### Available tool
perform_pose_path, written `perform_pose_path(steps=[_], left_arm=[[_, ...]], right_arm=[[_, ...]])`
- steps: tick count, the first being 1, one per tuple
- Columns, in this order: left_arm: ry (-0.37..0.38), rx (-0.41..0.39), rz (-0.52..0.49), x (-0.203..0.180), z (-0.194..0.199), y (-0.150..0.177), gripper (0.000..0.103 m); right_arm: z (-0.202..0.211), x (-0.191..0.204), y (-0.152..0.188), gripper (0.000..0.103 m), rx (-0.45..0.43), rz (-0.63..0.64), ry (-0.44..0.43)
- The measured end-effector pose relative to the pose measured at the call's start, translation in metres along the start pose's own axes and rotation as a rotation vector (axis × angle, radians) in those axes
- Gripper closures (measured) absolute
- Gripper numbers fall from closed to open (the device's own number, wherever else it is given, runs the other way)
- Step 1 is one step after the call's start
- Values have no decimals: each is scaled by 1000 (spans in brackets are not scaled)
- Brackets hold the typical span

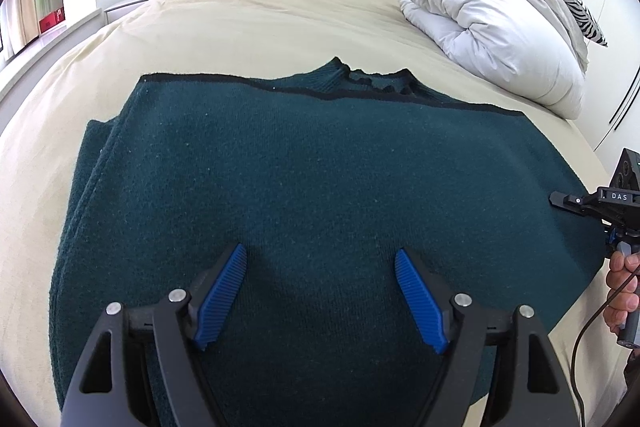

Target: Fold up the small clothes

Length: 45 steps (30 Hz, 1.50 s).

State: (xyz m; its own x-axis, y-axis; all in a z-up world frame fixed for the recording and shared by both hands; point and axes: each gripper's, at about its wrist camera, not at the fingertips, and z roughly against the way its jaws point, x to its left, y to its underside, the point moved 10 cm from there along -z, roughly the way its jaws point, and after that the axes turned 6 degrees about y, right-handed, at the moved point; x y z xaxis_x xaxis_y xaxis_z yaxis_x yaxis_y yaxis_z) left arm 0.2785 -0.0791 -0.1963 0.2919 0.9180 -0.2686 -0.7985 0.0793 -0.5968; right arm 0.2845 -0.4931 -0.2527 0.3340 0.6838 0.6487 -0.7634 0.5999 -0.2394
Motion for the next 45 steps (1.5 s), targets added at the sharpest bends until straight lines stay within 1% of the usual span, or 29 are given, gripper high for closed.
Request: perform_pose_path(steps=[5, 7, 9, 11, 12, 13, 14, 15, 16, 17, 18, 19, 20, 21, 22, 24, 26, 27, 28, 29, 30, 31, 33, 35, 37, 38, 40, 43, 45], left_arm=[[47, -4, 32, 3, 2, -1, 25], [71, -6, 47, 4, 3, -2, 25], [97, -9, 65, 5, 5, -3, 25], [142, -17, 108, 8, 8, -5, 26], [169, -23, 143, 12, 11, -6, 30], [211, -31, 201, 18, 16, -8, 36], [257, -36, 271, 25, 21, -9, 39], [317, -47, 365, 36, 28, -11, 42], [341, -62, 413, 43, 33, -12, 42], [343, -82, 436, 50, 39, -14, 42], [333, -98, 446, 57, 45, -16, 42], [339, -99, 449, 59, 47, -18, 42], [358, -93, 455, 60, 48, -18, 42], [369, -89, 462, 61, 48, -17, 42], [375, -86, 469, 63, 47, -16, 42], [390, -81, 481, 62, 42, -15, 40], [393, -81, 489, 60, 41, -18, 35], [400, -83, 487, 55, 41, -21, 29], [408, -82, 484, 52, 43, -23, 23], [420, -78, 483, 49, 42, -25, 22], [436, -71, 487, 45, 40, -27, 21], [447, -67, 492, 48, 40, -27, 20], [457, -48, 503, 47, 34, -28, 20], [466, -26, 515, 46, 29, -29, 20], [475, -13, 509, 43, 28, -31, 18], [477, -8, 507, 42, 27, -32, 17], [469, 3, 504, 39, 23, -35, 17], [469, 30, 486, 30, 18, -39, 17], [459, 57, 470, 24, 13, -40, 17]], right_arm=[[6, 4, -2, 92, -24, 32, 107], [11, 14, -3, 92, -46, 76, 182], [13, 36, -4, 92, -78, 143, 259], [19, 71, -4, 92, -119, 253, 334], [19, 96, -1, 92, -138, 319, 356], [18, 120, 4, 92, -149, 372, 357], [15, 149, 13, 92, -153, 436, 342], [8, 177, 25, 92, -144, 497, 317], [-1, 205, 42, 92, -125, 575, 289], [-15, 229, 62, 92, -93, 654, 262], [-37, 247, 86, 92, -10, 732, 222], [-57, 251, 104, 92, 73, 762, 201], [-79, 247, 118, 92, 143, 765, 217], [-93, 242, 126, 91, 170, 758, 243], [-102, 239, 134, 91, 173, 752, 245], [-102, 239, 135, 87, 153, 720, 218], [-97, 238, 133, 87, 150, 704, 210], [-94, 239, 133, 87, 154, 711, 215], [-90, 238, 135, 84, 158, 725, 220], [-85, 237, 137, 82, 160, 738, 219], [-83, 239, 139, 76, 164, 746, 211], [-76, 241, 144, 70, 168, 753, 191], [-58, 244, 164, 58, 174, 759, 121], [-44, 246, 182, 58, 187, 784, 70], [-30, 240, 195, 58, 199, 832, 68], [-21, 235, 198, 58, 194, 839, 65], [0, 225, 201, 58, 182, 818, 28], [31, 204, 191, 58, 117, 758, 6], [49, 184, 177, 58, 49, 702, 27]])
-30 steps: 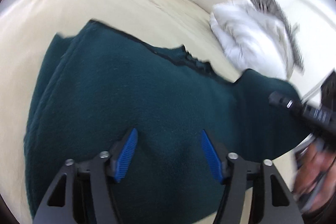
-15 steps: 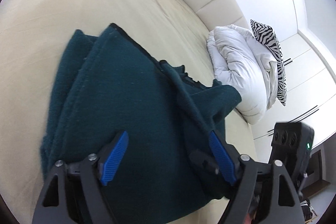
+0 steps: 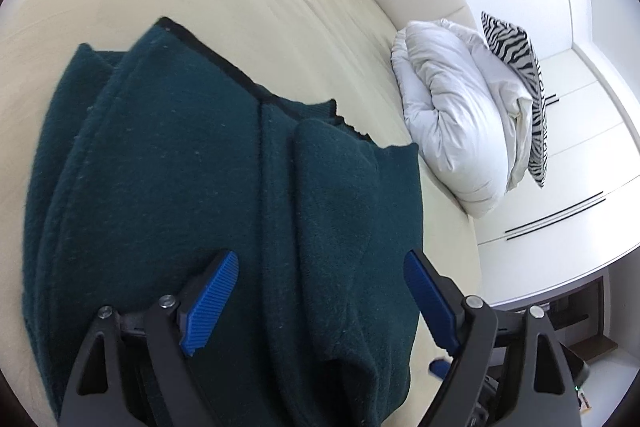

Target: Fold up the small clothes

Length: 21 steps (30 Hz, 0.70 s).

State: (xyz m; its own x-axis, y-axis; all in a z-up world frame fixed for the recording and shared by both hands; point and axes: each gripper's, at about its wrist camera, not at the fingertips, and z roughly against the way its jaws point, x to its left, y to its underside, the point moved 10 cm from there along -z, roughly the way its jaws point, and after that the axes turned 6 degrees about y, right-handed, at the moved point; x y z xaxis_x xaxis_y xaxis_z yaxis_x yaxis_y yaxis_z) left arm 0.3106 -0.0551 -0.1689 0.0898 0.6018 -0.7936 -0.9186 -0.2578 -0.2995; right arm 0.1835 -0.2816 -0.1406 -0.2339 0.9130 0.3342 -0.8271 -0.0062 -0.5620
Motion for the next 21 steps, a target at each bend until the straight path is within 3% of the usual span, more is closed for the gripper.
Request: perform_pose_path(steps=[3, 6, 8, 11, 14, 17, 21], left_arm=[[-34, 26, -9, 0, -9, -2, 17], [-83, 26, -4, 3, -6, -8, 27], [-148, -43, -8, 6, 12, -18, 29], [-168, -121, -70, -4, 34, -28, 29], [-131, -39, -115, -17, 17, -22, 29], [-82, 43, -65, -12, -2, -11, 33], [-61, 63, -23, -5, -8, -3, 34]], right_arm=[[16, -53, -1, 58, -69, -148, 45], [21, -88, 11, 56, -77, -212, 123], [21, -99, 18, 56, -81, -248, 124], [26, -103, 23, 56, -119, -275, 83], [12, -104, 19, 56, -135, -316, 10], [8, -100, 26, 56, -132, -349, -37], [1, -87, 28, 56, -128, -344, -60]])
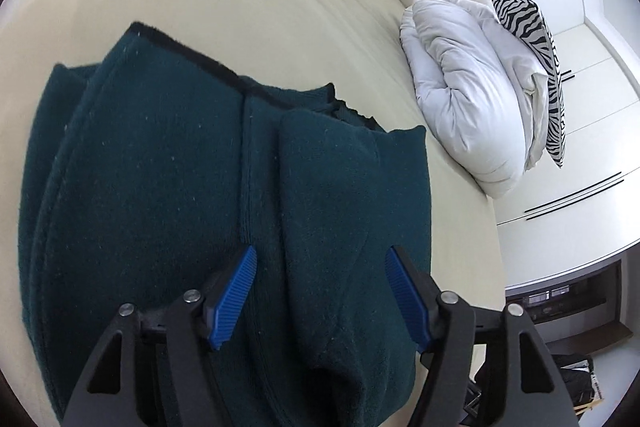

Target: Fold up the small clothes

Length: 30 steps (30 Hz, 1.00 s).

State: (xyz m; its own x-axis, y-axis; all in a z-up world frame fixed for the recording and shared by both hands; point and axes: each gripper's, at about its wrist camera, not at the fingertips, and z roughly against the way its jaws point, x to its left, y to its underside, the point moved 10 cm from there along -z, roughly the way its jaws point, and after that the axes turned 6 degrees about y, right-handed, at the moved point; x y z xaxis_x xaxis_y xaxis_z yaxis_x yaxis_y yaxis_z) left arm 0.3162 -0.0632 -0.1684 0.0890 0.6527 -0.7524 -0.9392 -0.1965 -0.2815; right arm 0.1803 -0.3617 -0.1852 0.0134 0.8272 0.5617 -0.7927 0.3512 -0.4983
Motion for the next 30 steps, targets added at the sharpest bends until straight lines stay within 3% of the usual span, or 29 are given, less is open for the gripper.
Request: perform_pose_path(steps=[9, 15, 18, 20, 22, 24, 26, 30], left_arm=[[36, -48, -4, -14, 18, -4, 39], [34, 48, -13, -12, -9, 7, 39], [48, 49, 6, -8, -15, 7, 42], [47, 47, 18, -7, -17, 6, 53], [44, 51, 34, -5, -20, 5, 75], [30, 53, 42, -1, -21, 5, 89], [45, 45, 40, -1, -19, 6, 94], [58, 18, 43, 2, -3, 4, 95]], right_arm=[[-16, 10, 2, 56, 8, -14, -13], [-18, 14, 4, 56, 12, -10, -12], [-18, 15, 5, 56, 13, -9, -13], [-20, 15, 4, 56, 16, -7, -14], [-21, 14, 4, 56, 16, -10, -9], [-21, 15, 4, 56, 14, -15, -12], [-23, 18, 5, 56, 16, -10, -6], [-23, 24, 7, 56, 16, 14, 11]])
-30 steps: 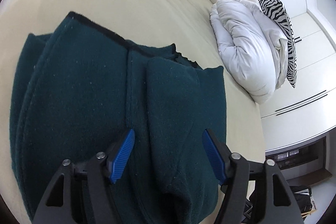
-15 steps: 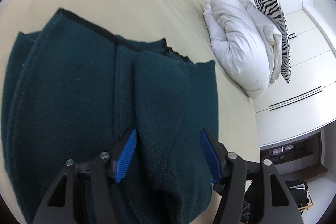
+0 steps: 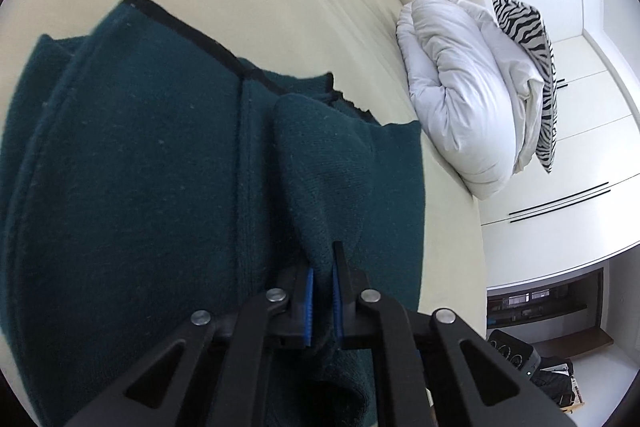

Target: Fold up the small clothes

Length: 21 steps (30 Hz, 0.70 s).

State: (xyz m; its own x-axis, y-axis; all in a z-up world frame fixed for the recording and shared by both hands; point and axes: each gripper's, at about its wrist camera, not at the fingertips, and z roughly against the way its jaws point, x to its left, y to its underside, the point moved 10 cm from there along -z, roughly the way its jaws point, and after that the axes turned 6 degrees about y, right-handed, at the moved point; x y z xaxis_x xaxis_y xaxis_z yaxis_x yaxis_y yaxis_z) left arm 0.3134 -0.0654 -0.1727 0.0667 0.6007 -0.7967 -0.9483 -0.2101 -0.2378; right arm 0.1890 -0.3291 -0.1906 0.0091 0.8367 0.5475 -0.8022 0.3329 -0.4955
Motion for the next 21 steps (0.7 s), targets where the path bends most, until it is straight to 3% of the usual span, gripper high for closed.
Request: perform_pose_path(steps=[10, 15, 18, 20, 21], left_arm=[[21, -57, 67, 30, 20, -3, 95], [-21, -68, 12, 35, 11, -7, 95], [12, -78, 41, 37, 14, -5, 92], [-7, -77, 10, 31, 18, -4, 88], [-30, -78, -2, 30, 20, -4, 73]], right_arm=[[-12, 21, 5, 56, 15, 68, 29], [-20, 21, 7, 56, 28, 93, 53], [-25, 18, 9, 56, 41, 115, 97], [-24, 23, 10, 56, 40, 121, 97], [-23, 23, 12, 56, 41, 122, 96]])
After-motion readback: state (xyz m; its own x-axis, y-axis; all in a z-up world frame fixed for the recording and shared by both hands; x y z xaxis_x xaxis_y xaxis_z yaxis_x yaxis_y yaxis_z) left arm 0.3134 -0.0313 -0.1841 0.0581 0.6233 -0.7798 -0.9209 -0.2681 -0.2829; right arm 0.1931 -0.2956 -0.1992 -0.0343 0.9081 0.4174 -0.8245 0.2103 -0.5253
